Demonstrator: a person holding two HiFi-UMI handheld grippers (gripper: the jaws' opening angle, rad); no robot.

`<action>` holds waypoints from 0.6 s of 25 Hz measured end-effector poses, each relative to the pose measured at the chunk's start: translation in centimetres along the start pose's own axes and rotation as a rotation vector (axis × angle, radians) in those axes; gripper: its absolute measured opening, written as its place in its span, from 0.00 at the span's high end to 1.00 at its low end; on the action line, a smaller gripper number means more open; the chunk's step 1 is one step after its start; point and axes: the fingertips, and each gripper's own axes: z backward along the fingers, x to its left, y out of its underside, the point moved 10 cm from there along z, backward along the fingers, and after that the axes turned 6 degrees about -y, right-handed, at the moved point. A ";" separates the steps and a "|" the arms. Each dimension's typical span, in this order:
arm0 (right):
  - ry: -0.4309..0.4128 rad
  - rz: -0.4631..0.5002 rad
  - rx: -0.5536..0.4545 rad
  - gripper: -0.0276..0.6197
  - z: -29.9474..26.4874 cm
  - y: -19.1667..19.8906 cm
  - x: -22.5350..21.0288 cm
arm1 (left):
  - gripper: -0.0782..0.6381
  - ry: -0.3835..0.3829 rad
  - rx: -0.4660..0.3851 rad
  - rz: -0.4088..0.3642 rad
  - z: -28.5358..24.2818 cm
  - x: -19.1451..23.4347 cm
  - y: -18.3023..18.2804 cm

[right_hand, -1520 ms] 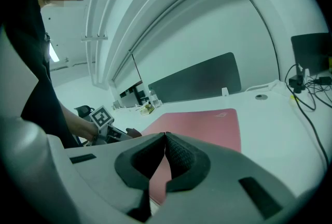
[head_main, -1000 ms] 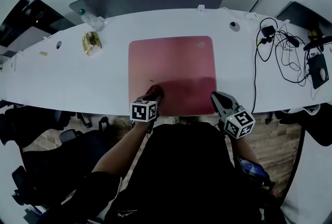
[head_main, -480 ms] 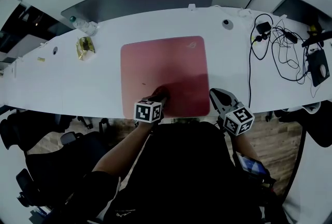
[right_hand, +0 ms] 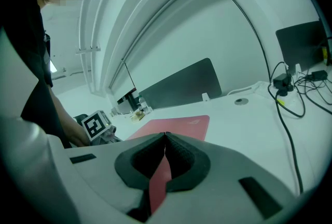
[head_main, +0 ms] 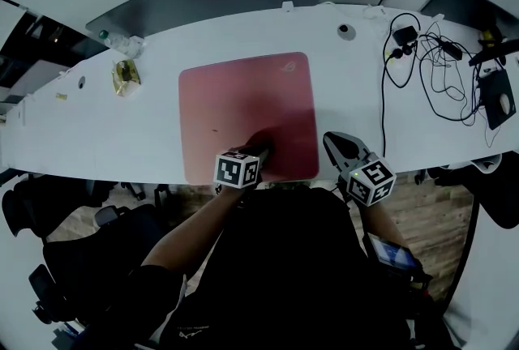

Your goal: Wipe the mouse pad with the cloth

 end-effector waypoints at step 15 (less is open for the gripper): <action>-0.049 -0.014 0.009 0.92 1.8 0.1 -3.2 | 0.78 0.047 0.025 -0.032 -3.0 -5.4 -2.0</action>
